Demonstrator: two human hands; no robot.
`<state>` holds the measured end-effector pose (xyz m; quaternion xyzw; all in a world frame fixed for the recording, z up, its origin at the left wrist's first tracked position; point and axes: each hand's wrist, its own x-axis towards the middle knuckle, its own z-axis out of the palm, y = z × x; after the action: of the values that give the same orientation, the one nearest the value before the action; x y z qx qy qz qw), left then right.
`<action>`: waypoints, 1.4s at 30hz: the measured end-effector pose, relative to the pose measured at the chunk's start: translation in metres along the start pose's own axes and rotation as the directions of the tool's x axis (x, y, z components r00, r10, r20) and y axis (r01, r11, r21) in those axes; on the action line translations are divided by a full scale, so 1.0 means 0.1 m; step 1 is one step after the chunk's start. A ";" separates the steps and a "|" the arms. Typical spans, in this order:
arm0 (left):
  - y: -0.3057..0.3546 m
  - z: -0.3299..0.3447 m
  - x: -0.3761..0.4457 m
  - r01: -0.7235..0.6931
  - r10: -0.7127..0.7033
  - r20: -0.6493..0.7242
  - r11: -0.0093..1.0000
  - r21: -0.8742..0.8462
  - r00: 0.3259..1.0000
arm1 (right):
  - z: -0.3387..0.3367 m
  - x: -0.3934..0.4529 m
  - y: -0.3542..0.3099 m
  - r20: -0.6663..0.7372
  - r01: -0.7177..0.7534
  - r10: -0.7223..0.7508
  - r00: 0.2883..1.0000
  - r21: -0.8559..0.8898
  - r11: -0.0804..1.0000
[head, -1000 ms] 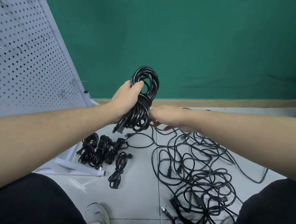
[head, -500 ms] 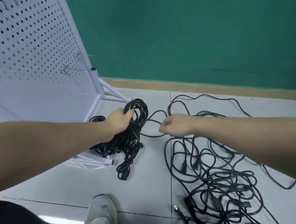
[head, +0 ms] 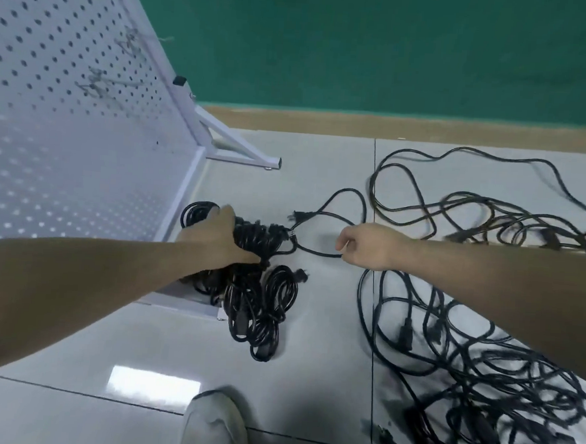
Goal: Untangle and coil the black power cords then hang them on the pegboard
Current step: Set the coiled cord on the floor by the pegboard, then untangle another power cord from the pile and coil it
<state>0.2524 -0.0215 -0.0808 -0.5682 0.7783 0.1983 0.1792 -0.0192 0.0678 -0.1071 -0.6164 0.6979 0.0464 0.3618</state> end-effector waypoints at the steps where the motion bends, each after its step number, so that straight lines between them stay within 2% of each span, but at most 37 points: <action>1: 0.02 0.00 0.02 -0.025 0.025 -0.032 0.999 0.026 0.999 | 0.04 0.09 0.03 0.014 -0.001 0.001 1.000 -0.020 1.000; 5: 0.14 0.05 0.15 -0.200 0.204 -0.107 0.979 0.047 0.973 | 0.18 0.38 0.11 0.055 0.037 -0.030 0.998 -0.150 0.988; 7: 0.21 0.06 0.20 -0.276 0.274 -0.133 0.961 0.001 0.953 | 0.25 0.47 0.13 0.064 0.062 -0.050 0.997 -0.208 0.976; 10: 0.32 0.08 0.27 -0.334 0.320 -0.166 0.940 -0.063 0.933 | 0.36 0.54 0.16 0.108 0.099 -0.064 0.992 -0.354 0.930; 13: 0.44 0.09 0.32 -0.339 0.325 -0.137 0.937 -0.090 0.936 | 0.44 0.56 0.25 0.124 0.127 -0.077 0.989 -0.461 0.878; 14: 0.47 0.10 0.32 -0.348 0.336 -0.137 0.934 -0.081 0.932 | 0.45 0.56 0.28 0.116 0.145 -0.099 0.988 -0.501 0.854; 16: 0.52 0.11 0.31 -0.412 0.415 -0.157 0.910 0.049 0.896 | 0.43 0.55 0.35 0.083 0.185 -0.166 0.983 -0.535 0.825; 18: 0.56 0.11 0.30 -0.471 0.488 -0.117 0.870 0.146 0.865 | 0.34 0.47 0.38 0.022 0.219 -0.239 0.971 -0.493 0.842; 22: 0.75 0.05 0.19 -0.451 0.451 0.016 0.890 0.067 0.893 | -0.03 0.21 0.37 -0.096 0.240 -0.294 0.951 -0.369 0.898; 27: 1.02 -0.20 0.05 -0.435 0.432 0.069 0.900 0.028 0.899 | -0.51 -0.28 0.29 -0.244 0.320 -0.356 0.902 -0.174 0.931; 31: 1.19 -0.43 -0.17 -0.442 0.448 0.026 0.888 -0.123 0.894 | -0.80 -0.75 0.21 -0.354 0.308 -0.303 0.885 -0.044 0.950; 35: 1.26 -0.65 -0.57 -0.534 0.530 -0.078 0.822 -0.197 0.844 | -1.01 -1.24 0.15 -0.455 0.260 -0.218 0.863 0.032 0.965; 38: 1.29 -0.80 -0.91 -0.603 0.572 -0.191 0.764 -0.230 0.797 | -1.11 -1.62 0.08 -0.484 0.257 -0.215 0.848 0.019 0.966; 42: 1.40 -0.96 -1.32 -0.682 0.633 -0.260 0.700 -0.210 0.729 | -1.19 -2.11 0.01 -0.447 0.256 -0.209 0.870 0.048 0.965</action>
<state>0.1518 0.0748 0.0827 -0.2862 0.9040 0.3127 -0.0557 -0.0782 0.1821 0.0982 -0.6704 0.6835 -0.1744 0.2303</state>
